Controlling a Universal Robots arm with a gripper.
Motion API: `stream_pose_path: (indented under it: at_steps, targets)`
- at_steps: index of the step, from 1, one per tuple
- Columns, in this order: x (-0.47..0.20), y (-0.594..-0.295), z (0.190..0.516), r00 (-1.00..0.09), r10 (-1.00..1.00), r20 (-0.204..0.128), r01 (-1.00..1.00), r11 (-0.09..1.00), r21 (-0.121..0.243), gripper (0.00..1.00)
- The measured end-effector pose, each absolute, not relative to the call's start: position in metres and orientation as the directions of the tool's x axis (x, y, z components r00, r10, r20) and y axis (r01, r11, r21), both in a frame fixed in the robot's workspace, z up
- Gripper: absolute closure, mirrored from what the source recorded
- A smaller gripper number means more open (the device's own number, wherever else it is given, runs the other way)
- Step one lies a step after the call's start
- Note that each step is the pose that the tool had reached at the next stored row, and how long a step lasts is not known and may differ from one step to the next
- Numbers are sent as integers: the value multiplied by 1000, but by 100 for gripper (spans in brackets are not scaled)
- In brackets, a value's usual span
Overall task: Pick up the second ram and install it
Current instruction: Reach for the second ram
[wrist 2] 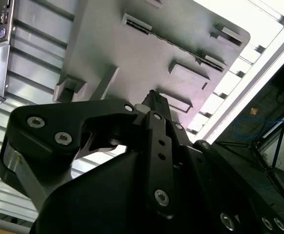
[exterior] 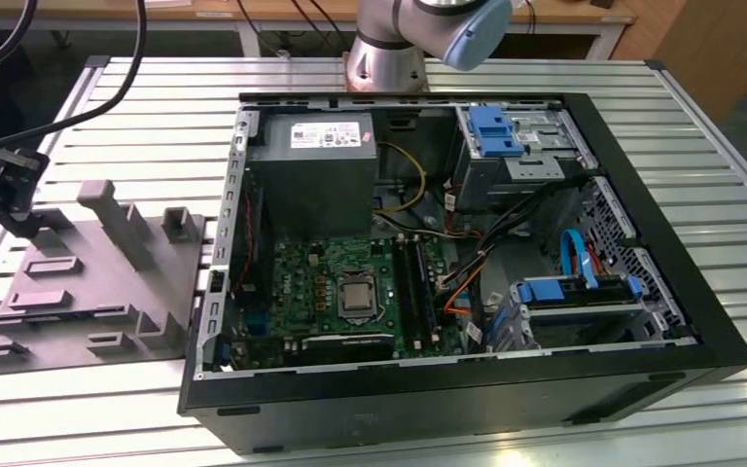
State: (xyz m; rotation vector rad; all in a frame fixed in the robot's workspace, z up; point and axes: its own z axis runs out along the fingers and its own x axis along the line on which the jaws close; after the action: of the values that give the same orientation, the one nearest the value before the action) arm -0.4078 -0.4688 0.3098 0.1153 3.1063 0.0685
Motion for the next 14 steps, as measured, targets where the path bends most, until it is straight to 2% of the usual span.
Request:
stream_pose_path:
  at_steps: [14]
  targets:
    - [-412, -480, 297, -997, 75, -31, 73, 996, 45, 90]
